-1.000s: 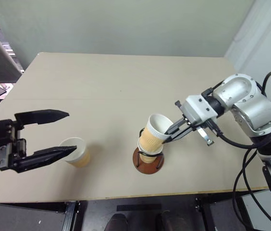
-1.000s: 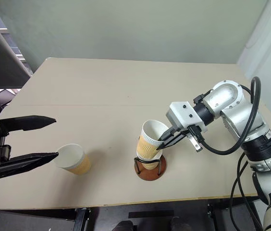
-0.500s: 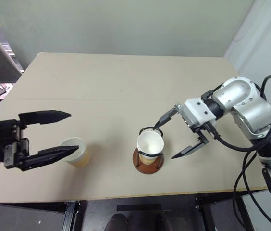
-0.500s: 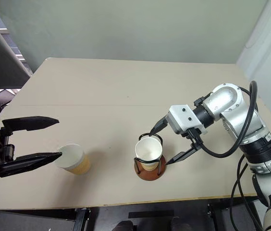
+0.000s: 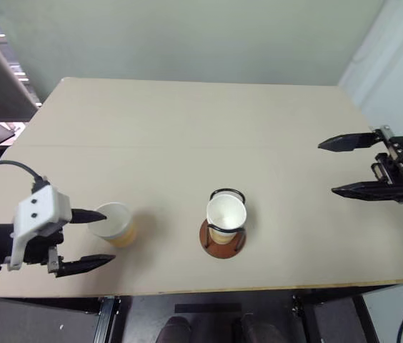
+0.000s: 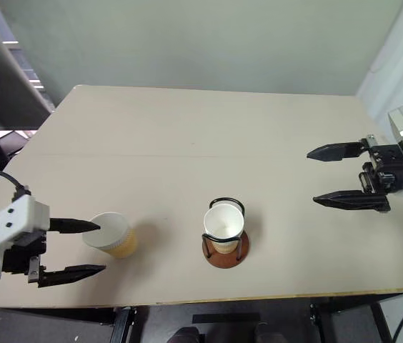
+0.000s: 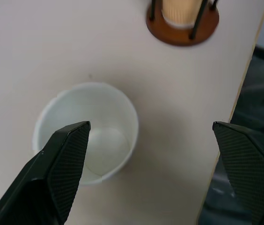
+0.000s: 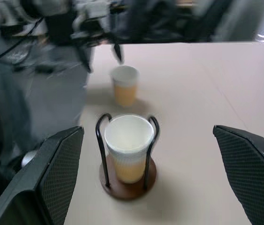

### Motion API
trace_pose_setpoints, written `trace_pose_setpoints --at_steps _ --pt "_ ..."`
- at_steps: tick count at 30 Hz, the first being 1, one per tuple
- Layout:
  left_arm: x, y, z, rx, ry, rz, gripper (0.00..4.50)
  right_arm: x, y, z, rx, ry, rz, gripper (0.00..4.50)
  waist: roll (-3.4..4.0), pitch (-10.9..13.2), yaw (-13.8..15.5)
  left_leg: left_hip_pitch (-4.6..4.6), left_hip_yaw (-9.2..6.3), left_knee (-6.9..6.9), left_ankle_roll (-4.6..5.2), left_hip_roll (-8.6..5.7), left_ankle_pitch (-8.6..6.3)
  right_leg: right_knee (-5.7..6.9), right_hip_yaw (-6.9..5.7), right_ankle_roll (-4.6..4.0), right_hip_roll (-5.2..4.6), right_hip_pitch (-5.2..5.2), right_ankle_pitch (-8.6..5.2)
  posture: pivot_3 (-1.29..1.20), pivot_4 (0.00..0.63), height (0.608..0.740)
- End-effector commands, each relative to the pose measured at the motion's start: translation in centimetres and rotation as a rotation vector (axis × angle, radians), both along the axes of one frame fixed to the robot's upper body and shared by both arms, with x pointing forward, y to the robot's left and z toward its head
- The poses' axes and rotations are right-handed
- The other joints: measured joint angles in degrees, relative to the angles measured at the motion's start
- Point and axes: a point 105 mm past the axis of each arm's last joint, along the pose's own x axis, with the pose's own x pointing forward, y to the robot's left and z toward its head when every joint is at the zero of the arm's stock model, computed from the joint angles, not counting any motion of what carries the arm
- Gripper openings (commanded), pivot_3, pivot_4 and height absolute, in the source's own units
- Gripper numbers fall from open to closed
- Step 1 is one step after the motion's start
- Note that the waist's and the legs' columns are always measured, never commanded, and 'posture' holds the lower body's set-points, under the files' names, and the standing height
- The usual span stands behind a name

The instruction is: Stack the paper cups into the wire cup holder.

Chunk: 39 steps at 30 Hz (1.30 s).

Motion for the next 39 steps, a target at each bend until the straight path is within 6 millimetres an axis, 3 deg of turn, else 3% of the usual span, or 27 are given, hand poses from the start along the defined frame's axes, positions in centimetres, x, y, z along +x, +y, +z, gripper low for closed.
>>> trace_pose_setpoints --at_steps 1,7,10,20,21,26,29,35,39 --pt "0.9 0.9 -0.5 0.098 -0.003 -0.007 4.5 -1.9 0.8 2.6 0.019 -0.125 0.018 4.47 -0.01 0.0 -0.79 0.11 0.02 -0.04 0.05 0.0 -0.03 0.05 0.0 -0.01 0.06 0.03 0.0 0.0 0.15 0.74" --pt "2.3 0.6 -1.4 0.145 0.0 -0.037 4.5 -2.6 1.6 2.5 0.018 -0.148 0.008 4.47 -0.05 -0.03 -1.13 0.36 0.02 0.0 0.48 -0.06 -0.27 0.07 0.0 -0.06 0.12 0.23 -0.03 0.0 0.15 0.74" --pt "2.6 0.4 -1.7 0.149 0.007 -0.059 3.95 -2.8 1.6 2.3 0.01 -0.151 -0.014 4.5 -0.05 -0.03 -1.07 0.33 0.02 0.03 0.33 -0.06 -0.31 0.05 0.0 -0.07 0.02 0.18 -0.04 0.0 0.15 0.74" --pt "3.6 -0.9 -1.8 0.114 0.02 -0.116 0.23 -3.8 1.6 2.9 0.044 -0.142 -0.034 4.5 -0.06 -0.03 -0.87 -0.09 -0.01 0.04 0.18 -0.04 -0.35 0.0 -0.02 -0.08 -0.03 -0.21 -0.04 0.0 0.15 0.74" --pt "3.6 -0.9 -1.8 0.113 0.02 -0.117 0.02 -3.9 1.6 3.0 0.047 -0.142 -0.034 4.5 -0.06 -0.03 -0.88 -0.09 -0.01 0.06 0.19 -0.04 -0.35 0.01 -0.02 -0.08 -0.03 -0.21 -0.04 0.0 0.15 0.74" --pt "4.0 -1.6 -1.4 0.087 0.014 -0.151 0.02 -4.8 1.9 4.4 0.14 -0.134 -0.003 4.5 -0.06 -0.03 -0.9 -0.08 -0.01 0.08 0.2 -0.03 -0.35 0.02 -0.02 -0.08 -0.02 -0.2 -0.04 0.0 0.15 0.74" --pt "4.4 -2.8 0.0 0.029 -0.029 -0.206 0.02 -5.7 2.1 4.8 0.172 -0.108 0.026 4.5 -0.06 -0.04 -0.66 -0.1 -0.04 0.08 0.18 -0.04 -0.34 0.01 -0.03 -0.07 -0.01 -0.22 -0.04 0.0 0.15 0.74" --pt "5.2 -5.6 4.0 -0.079 -0.129 -0.355 0.02 -5.9 2.3 4.6 0.173 -0.106 -0.004 4.5 -0.09 -0.05 -0.5 -0.1 -0.05 0.1 0.17 -0.04 -0.34 0.0 -0.03 -0.05 -0.02 -0.21 -0.03 0.0 0.15 0.74" --pt "5.8 -8.5 7.9 -0.145 -0.251 -0.507 0.02 -5.8 2.5 4.3 0.176 -0.111 -0.019 4.5 -0.09 -0.05 -0.28 -0.12 -0.07 0.16 0.18 -0.04 -0.34 0.01 -0.03 0.02 -0.04 -0.19 0.01 0.0 0.15 0.74"
